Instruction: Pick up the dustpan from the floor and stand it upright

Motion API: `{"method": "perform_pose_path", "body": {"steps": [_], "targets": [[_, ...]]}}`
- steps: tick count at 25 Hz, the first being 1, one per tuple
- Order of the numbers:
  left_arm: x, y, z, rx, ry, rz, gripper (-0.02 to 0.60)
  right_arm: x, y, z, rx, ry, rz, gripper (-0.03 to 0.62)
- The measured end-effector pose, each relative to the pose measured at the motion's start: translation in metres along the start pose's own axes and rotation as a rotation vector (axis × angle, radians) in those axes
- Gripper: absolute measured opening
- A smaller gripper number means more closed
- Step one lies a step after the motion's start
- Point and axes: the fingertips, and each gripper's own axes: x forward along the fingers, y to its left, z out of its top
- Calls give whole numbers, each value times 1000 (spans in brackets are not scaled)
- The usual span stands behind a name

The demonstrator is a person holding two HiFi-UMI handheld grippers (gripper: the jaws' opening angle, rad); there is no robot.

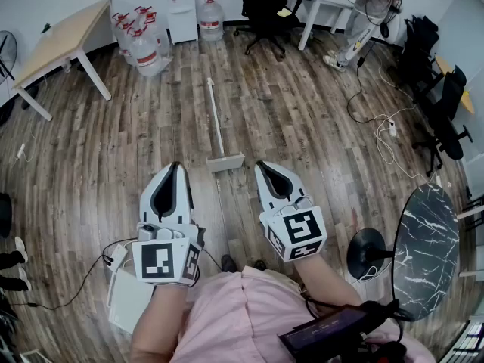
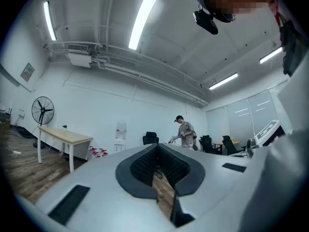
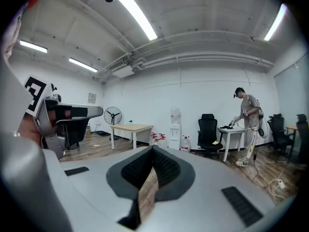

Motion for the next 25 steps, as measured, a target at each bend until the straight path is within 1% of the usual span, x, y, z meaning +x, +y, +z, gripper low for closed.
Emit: {"method": "perform_pose_path", "body": {"steps": [8, 14, 20, 25], "targets": [[-6, 23, -8, -8, 17, 6, 14, 12, 12, -3, 2, 15, -9, 0], [4, 49, -22, -19, 42, 34, 14, 33, 6, -11, 34, 31, -2, 17], [34, 94, -40, -1, 79, 76, 12, 87, -12, -18, 45, 45, -19, 15], [86, 140, -57, 30, 106, 95, 14, 162, -36, -18, 50, 37, -11, 20]]}}
